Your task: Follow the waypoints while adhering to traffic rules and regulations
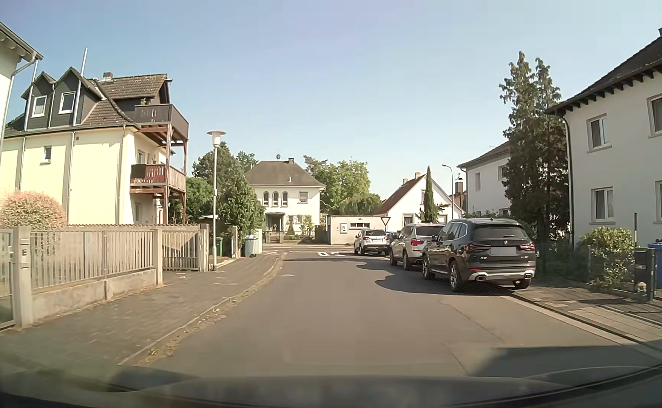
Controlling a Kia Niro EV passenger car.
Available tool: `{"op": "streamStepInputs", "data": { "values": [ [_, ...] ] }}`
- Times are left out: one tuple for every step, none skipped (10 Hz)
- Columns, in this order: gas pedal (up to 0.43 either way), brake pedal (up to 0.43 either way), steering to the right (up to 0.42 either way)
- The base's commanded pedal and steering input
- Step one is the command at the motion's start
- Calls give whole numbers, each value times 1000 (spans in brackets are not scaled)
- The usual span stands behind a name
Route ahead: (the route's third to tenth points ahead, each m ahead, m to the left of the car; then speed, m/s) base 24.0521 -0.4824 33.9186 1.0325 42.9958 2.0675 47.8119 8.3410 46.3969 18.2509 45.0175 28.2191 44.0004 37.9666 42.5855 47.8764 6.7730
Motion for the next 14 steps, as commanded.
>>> {"op": "streamStepInputs", "data": {
  "values": [
    [79,30,-16],
    [79,30,-18],
    [79,30,-20],
    [59,30,-20],
    [59,30,-23],
    [59,30,-23],
    [20,30,-22],
    [0,30,-21],
    [0,30,-23],
    [0,30,-25],
    [0,30,-24],
    [0,30,-20],
    [0,30,-13],
    [0,30,-11]
  ]
}}
